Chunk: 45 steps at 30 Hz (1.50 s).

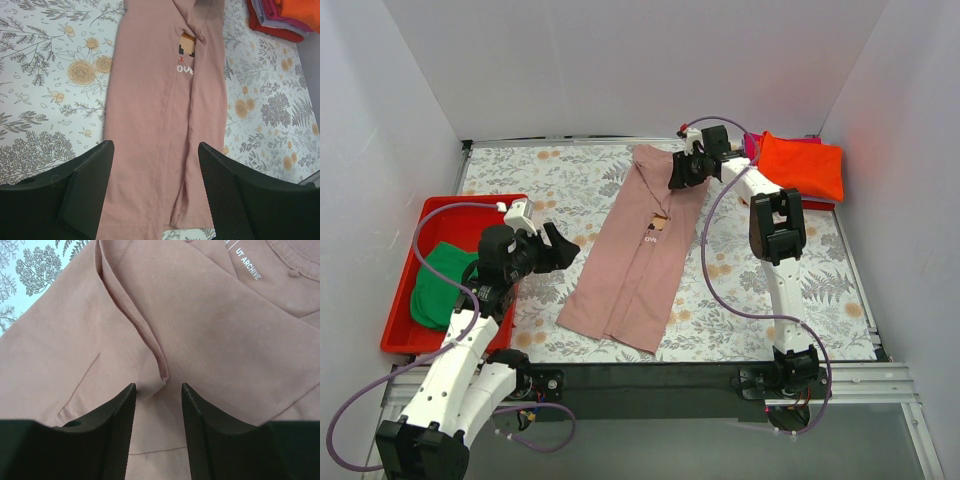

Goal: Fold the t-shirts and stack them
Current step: Fold the tshirt

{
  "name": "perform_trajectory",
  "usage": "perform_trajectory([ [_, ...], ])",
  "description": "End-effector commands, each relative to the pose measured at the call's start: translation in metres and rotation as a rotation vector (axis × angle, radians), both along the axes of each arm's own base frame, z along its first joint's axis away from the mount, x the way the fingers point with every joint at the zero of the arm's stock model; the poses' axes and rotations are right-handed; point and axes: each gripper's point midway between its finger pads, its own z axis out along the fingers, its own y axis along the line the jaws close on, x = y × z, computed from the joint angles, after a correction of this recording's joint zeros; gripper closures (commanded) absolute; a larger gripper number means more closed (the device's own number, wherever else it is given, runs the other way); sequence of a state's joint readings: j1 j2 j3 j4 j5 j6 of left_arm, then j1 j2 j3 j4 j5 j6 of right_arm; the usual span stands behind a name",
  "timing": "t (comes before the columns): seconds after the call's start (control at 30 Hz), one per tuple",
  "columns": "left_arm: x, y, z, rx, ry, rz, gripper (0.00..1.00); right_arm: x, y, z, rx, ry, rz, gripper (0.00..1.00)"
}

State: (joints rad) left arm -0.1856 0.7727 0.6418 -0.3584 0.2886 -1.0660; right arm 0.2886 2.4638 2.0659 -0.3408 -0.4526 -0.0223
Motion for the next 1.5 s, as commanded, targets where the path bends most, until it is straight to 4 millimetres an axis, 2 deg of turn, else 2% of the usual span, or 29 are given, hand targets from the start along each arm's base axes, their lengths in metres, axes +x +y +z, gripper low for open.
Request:
perform_trajectory([
  [0.0,0.001,0.001,0.0,0.01,-0.017,-0.006,0.33,0.011,0.015,0.019,0.048,-0.057,0.023,0.53],
  [0.1,0.001,0.001,-0.001,0.01,-0.014,-0.004,0.33,0.008,0.02,0.024,0.059,-0.058,0.038,0.65],
  [0.13,0.001,0.001,-0.001,0.011,-0.012,-0.004,0.33,0.007,0.021,0.027,0.064,-0.062,0.043,0.76],
  [0.2,0.002,0.001,-0.002,0.013,-0.008,-0.005,0.33,0.004,0.025,0.038,0.08,-0.076,0.059,0.85],
  [0.23,0.002,0.001,-0.003,0.011,-0.004,-0.004,0.33,0.004,0.024,0.039,0.083,-0.078,0.06,0.92],
  [0.3,0.002,0.0,-0.002,0.013,-0.007,-0.008,0.33,-0.001,0.028,0.048,0.095,-0.088,0.075,0.98],
  [0.37,0.001,0.001,-0.001,0.011,-0.013,-0.005,0.33,-0.007,0.032,0.049,0.104,-0.082,0.091,0.99],
  [0.4,0.001,0.001,-0.001,0.011,-0.013,-0.005,0.33,-0.011,0.034,0.058,0.112,-0.091,0.101,0.99],
  [0.53,0.0,0.001,0.001,0.009,-0.021,-0.002,0.33,-0.034,0.051,0.068,0.116,-0.103,0.16,0.99],
  [0.7,-0.001,0.001,0.003,0.005,-0.029,-0.003,0.33,-0.082,0.098,0.07,0.108,-0.101,0.286,0.99],
  [0.73,-0.001,0.001,0.004,0.004,-0.033,-0.003,0.33,-0.091,0.104,0.065,0.094,-0.096,0.304,0.92],
  [0.77,-0.001,0.001,0.004,0.005,-0.032,-0.003,0.33,-0.102,0.118,0.064,0.082,-0.102,0.33,0.86],
  [0.83,-0.001,0.002,0.004,0.004,-0.035,0.0,0.33,-0.116,0.133,0.067,0.068,-0.116,0.371,0.68],
  [0.9,-0.002,0.001,0.006,0.002,-0.039,-0.001,0.33,-0.121,0.138,0.072,0.061,-0.119,0.385,0.5],
  [0.93,-0.002,0.001,0.006,0.003,-0.041,-0.001,0.33,-0.122,0.138,0.076,0.059,-0.121,0.387,0.49],
  [1.03,-0.002,0.002,0.007,0.002,-0.045,0.004,0.33,-0.119,0.128,0.106,0.057,-0.188,0.38,0.43],
  [1.07,-0.002,0.002,0.007,0.002,-0.047,0.004,0.33,-0.117,0.124,0.104,0.055,-0.185,0.379,0.43],
  [1.1,-0.002,0.002,0.006,0.003,-0.045,0.007,0.33,-0.116,0.118,0.121,0.059,-0.225,0.384,0.4],
  [1.13,-0.002,0.003,0.007,0.003,-0.046,0.012,0.33,-0.112,0.108,0.13,0.057,-0.251,0.389,0.37],
  [1.17,-0.002,0.003,0.006,0.002,-0.042,0.014,0.33,-0.12,0.101,0.133,0.057,-0.253,0.438,0.34],
  [1.2,-0.001,0.004,0.004,0.001,-0.037,0.022,0.33,-0.126,0.094,0.151,0.065,-0.297,0.482,0.2],
  [1.23,-0.001,0.005,0.001,0.003,-0.028,0.025,0.33,-0.126,0.081,0.155,0.048,-0.365,0.55,0.11],
  [1.27,0.0,0.004,-0.003,-0.001,-0.009,0.027,0.33,-0.149,0.075,0.163,0.097,-0.354,0.622,0.02],
  [1.33,0.001,0.002,-0.011,-0.002,0.026,0.026,0.32,-0.169,0.062,0.161,0.103,-0.394,0.727,0.02],
  [1.4,0.003,0.001,-0.023,-0.005,0.083,0.028,0.33,-0.216,0.052,0.147,0.142,-0.308,0.835,0.02],
  [1.47,0.005,0.001,-0.03,-0.008,0.122,0.042,0.33,-0.252,0.051,0.133,0.139,-0.325,0.956,0.02],
])
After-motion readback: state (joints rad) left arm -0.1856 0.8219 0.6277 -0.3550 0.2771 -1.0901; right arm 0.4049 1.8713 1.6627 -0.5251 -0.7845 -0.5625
